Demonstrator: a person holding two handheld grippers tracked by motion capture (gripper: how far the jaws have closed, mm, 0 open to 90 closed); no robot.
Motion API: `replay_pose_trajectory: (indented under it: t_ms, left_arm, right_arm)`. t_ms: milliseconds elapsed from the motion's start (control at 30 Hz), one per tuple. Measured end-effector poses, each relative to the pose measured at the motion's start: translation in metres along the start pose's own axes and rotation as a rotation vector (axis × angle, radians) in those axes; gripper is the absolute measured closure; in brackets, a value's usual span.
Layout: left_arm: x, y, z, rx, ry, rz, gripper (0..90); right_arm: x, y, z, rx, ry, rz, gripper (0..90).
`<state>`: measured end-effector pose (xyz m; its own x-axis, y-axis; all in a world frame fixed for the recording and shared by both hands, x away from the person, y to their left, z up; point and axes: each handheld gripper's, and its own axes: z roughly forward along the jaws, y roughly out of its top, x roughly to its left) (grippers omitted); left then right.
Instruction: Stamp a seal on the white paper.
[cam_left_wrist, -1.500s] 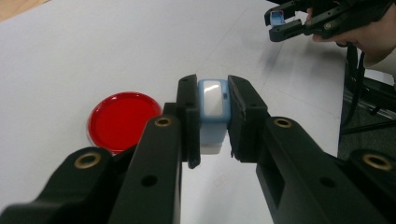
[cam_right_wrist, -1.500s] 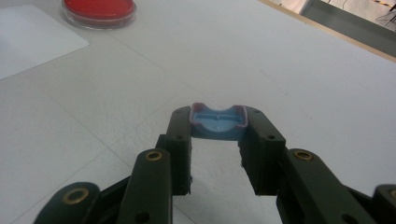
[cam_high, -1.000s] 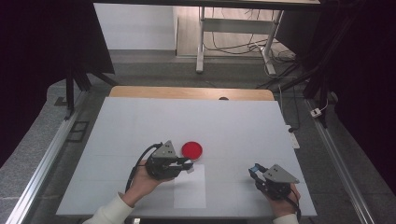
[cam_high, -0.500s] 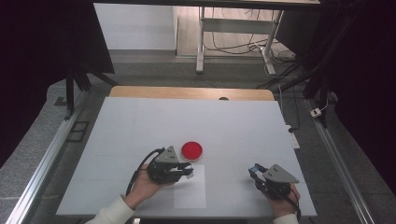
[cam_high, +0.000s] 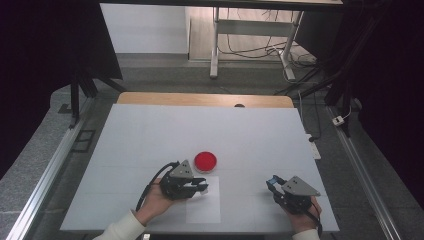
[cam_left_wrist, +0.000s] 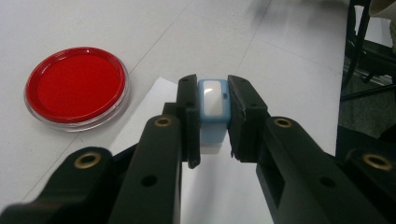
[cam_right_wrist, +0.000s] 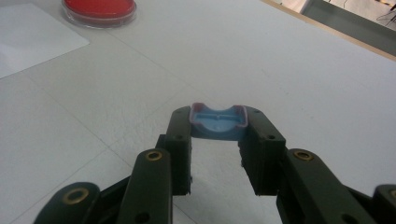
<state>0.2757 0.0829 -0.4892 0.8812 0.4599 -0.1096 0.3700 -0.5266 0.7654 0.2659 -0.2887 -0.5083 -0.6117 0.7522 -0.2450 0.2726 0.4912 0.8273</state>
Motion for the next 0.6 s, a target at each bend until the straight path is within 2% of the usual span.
replay_pose_trajectory:
  t_ms: [600]
  left_arm:
    - [-0.0005, -0.0042, 0.0072, 0.026, 0.012, 0.027, 75.6]
  right_arm:
    - [0.0006, -0.0001, 0.0006, 0.0, 0.002, -0.002, 64.8]
